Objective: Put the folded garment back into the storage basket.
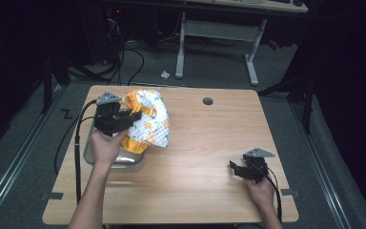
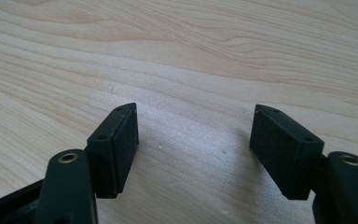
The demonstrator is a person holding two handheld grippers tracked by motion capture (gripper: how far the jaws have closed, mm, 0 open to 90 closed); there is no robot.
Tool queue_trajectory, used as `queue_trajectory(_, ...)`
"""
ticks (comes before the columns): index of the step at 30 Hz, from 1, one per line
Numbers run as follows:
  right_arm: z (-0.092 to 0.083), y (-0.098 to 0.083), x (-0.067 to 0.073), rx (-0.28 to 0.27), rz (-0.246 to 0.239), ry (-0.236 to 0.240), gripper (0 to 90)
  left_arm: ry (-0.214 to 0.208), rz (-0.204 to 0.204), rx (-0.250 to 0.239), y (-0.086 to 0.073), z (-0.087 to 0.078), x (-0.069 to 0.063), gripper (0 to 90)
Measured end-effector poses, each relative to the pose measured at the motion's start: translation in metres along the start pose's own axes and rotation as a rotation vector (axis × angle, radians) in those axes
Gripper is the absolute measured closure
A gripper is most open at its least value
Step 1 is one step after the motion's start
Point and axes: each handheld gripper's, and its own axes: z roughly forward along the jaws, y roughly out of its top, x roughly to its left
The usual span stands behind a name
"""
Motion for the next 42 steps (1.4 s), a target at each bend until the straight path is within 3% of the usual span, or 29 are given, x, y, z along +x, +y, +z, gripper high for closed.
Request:
queue_trajectory(1, 0.000, 0.000, 0.000, 0.000, 0.000, 0.000, 32.8, 0.001, -0.020, -0.010, -0.001, -0.001, 0.002, 75.2)
queue_trajectory(7, 0.000, 0.000, 0.000, 0.000, 0.000, 0.000, 32.8, -0.003, -0.011, -0.016, -0.003, -0.006, 0.002, 75.0)
queue_trajectory(20, 0.000, 0.000, 0.000, 0.000, 0.002, -0.001, 32.7, -0.027, -0.096, -0.027, -0.010, -0.015, 0.034, 75.1)
queue_trajectory(25, 0.000, 0.000, 0.000, 0.000, 0.004, -0.002, 32.7, -0.016, -0.097, -0.029, -0.011, -0.019, 0.043, 75.1)
queue_trajectory(30, 0.000, 0.000, 0.000, 0.000, 0.004, -0.002, 32.7, 0.037, -0.066, 0.006, -0.015, -0.020, 0.045, 75.0)
queue_trajectory(35, 0.000, 0.000, 0.000, 0.001, 0.003, 0.000, 32.7, 0.034, -0.059, 0.023, -0.019, -0.017, 0.049, 75.0)
queue_trajectory(42, 0.000, 0.000, 0.000, 0.000, 0.001, -0.001, 32.7, 0.005, -0.103, 0.047, -0.025, -0.006, 0.060, 75.0)
